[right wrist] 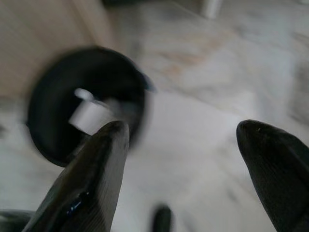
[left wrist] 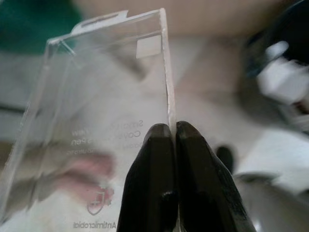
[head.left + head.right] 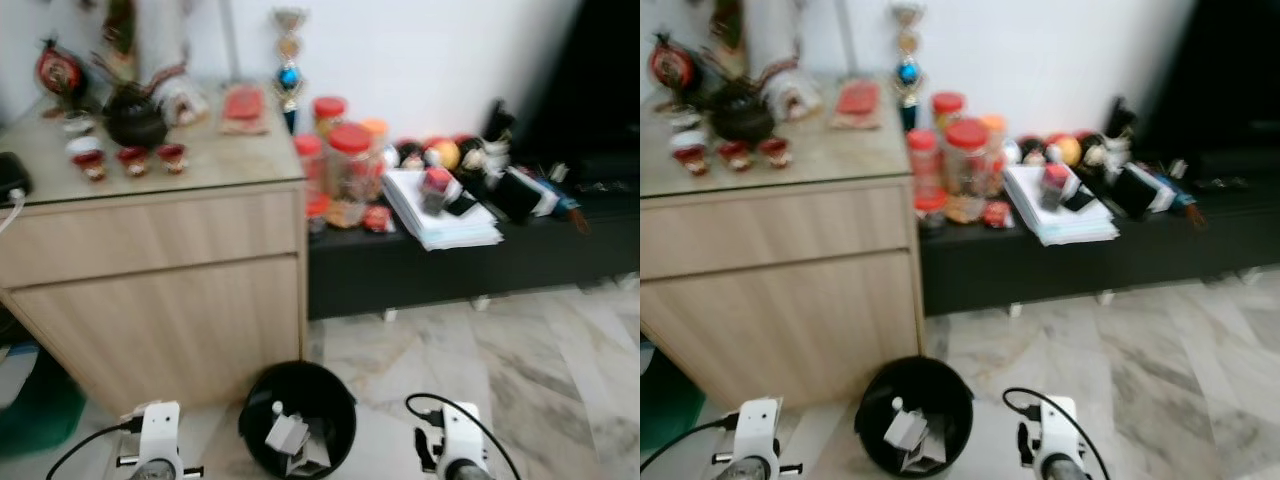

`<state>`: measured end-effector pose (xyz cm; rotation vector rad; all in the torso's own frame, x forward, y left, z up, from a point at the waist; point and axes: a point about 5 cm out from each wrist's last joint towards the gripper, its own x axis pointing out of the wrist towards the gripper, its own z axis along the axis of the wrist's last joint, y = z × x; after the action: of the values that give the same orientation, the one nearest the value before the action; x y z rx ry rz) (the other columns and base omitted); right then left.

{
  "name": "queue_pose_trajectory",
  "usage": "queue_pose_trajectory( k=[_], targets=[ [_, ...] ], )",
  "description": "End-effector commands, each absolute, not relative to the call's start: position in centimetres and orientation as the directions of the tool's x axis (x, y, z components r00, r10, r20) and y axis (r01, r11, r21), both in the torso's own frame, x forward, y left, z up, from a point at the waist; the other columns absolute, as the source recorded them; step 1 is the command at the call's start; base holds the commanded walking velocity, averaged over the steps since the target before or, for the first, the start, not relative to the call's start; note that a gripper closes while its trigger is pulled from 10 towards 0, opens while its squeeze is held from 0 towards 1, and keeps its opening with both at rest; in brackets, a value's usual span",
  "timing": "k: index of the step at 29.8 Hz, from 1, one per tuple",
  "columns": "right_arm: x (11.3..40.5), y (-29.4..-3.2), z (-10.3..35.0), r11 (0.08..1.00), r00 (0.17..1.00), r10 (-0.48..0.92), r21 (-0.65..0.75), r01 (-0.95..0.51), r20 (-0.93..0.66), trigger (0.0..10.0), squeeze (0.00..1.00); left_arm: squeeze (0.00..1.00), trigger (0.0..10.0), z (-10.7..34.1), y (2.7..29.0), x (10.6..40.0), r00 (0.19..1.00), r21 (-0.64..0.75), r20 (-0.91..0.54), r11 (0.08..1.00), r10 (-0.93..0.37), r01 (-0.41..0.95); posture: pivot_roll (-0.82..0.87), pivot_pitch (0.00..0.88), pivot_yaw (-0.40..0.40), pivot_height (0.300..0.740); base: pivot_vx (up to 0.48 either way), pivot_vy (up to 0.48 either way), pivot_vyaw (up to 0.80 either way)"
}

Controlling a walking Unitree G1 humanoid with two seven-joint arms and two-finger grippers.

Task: Picking trash to rubbish bin

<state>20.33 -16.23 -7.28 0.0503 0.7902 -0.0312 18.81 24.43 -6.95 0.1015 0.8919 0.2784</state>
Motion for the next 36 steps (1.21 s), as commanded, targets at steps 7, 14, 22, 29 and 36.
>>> queue_pose_trajectory(
  k=[7, 14, 22, 29, 36],
  targets=[
    [19.5, -17.3, -7.7, 0.998, 0.684, -0.032, 0.017, 0.065, -0.729, 10.0, 0.0, 0.0, 10.0, -6.7, 23.8, 19.6, 0.613, 0.195, -0.744, 0.963, 0.268, -0.184, -0.02, 0.014, -0.007, 0.74, 0.318, 0.0, 0.0],
    [19.8, -17.1, -7.6, 0.999, 0.683, -0.022, 0.008, 0.04, -0.73, 10.0, 0.0, 0.0, 10.0, -6.3, 22.9, 20.8, 0.649, 0.196, -0.731, 0.976, 0.21, -0.094, -0.02, 0.024, -0.011, 0.74, 0.259, 0.0, 0.0],
    [21.9, -16.5, -6.4, 0.999, 0.72, 0.036, 0.024, -0.027, -0.693, 10.0, 0.0, 0.0, 10.0, -3.7, 19.7, 25.4, 0.776, 0.231, -0.627, 0.967, 0.061, 0.11, -0.03, 0.023, -0.014, 0.74, 0.0, 0.0, 0.0],
    [25.5, -15.0, -3.9, 0.986, 0.783, 0.155, 0.052, -0.156, -0.602, 10.0, 0.0, 0.0, 10.0, -0.8, 14.4, 29.4, 0.831, 0.104, -0.534, 0.964, -0.155, 0.247, -0.05, 0.029, -0.029, 0.74, 0.0, 0.0, 0.0],
    [28.1, -13.8, -1.5, 0.964, 0.826, 0.248, 0.042, -0.264, -0.507, 10.0, 0.0, 0.0, 10.0, 0.4, 10.5, 30.3, 0.808, -0.078, -0.491, 0.941, -0.325, 0.331, -0.09, 0.056, -0.044, 0.74, 0.0, 0.0, 0.0]
  ],
)
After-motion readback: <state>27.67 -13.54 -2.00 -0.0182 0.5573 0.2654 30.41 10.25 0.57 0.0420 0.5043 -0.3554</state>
